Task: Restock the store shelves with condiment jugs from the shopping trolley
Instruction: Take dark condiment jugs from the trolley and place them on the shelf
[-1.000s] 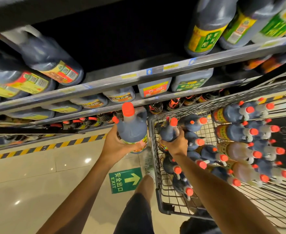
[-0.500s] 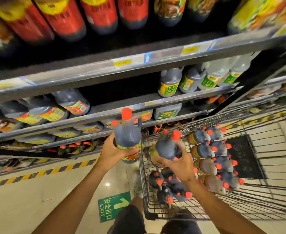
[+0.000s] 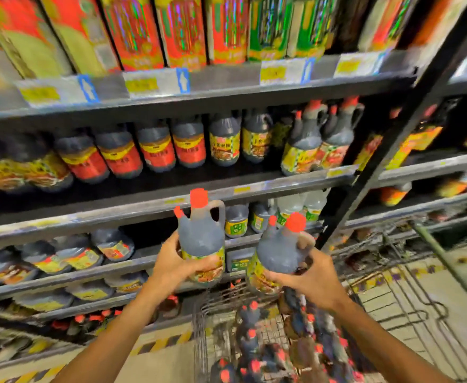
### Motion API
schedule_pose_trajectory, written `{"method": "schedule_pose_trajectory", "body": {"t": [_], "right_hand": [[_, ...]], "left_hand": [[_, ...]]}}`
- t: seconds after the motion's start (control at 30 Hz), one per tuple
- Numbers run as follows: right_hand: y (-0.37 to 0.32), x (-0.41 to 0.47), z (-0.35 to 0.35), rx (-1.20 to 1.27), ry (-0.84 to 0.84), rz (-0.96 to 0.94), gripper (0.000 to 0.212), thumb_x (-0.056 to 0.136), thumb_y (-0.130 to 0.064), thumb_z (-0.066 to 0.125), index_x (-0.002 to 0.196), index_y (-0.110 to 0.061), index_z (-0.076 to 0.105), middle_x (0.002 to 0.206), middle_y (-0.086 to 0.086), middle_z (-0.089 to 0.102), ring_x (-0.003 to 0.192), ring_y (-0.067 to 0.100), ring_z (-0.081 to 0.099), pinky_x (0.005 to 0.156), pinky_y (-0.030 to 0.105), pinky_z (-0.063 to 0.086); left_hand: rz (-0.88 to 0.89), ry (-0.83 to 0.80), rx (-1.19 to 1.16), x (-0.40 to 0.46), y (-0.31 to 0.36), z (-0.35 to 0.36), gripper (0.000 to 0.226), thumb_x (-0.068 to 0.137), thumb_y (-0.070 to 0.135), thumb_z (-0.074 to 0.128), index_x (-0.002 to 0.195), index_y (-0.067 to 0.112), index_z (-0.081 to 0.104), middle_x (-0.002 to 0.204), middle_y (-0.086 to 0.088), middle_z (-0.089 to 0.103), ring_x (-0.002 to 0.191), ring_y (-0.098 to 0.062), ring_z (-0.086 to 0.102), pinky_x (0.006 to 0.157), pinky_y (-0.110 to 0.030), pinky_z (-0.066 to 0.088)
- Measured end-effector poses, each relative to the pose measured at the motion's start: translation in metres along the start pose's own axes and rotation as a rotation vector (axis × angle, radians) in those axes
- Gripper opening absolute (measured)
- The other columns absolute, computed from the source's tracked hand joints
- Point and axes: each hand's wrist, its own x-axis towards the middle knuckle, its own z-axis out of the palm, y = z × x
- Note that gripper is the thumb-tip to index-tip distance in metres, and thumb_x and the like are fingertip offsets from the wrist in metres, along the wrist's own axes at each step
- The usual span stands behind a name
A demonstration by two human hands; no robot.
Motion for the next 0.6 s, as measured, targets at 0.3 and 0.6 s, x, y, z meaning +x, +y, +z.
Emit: {"method": "schedule_pose_trajectory", "body": {"t": [0.3, 0.6], "right_hand": [[-0.031, 0.039, -0.064, 0.033, -0.083, -0.165, 0.070, 0.069, -0.035, 0.090, 0.130, -0.026, 0.057, 0.120, -0.024, 0.065, 0.108, -0.007, 0.062, 0.086, 0.011, 0.050], [-0.072, 0.092, -0.069, -0.037, 0.012, -0.343, 0.073, 0.071, -0.038, 0.090, 0.132, -0.020, 0.056, 0.125, -0.006, 0.063, 0.116, 0.005, 0.060, 0.092, 0.027, 0.054]], "left_hand": [[0.143, 0.073, 0.039, -0.009, 0.058, 0.027, 0.086, 0.045, 0.048, 0.096, 0.122, 0.034, 0.059, 0.115, 0.015, 0.072, 0.106, 0.000, 0.067, 0.085, -0.027, 0.056], [0.273, 0.138, 0.039, 0.013, 0.104, 0.018, 0.079, 0.057, 0.025, 0.097, 0.123, 0.036, 0.056, 0.122, 0.015, 0.067, 0.111, 0.001, 0.064, 0.086, -0.022, 0.055]]}}
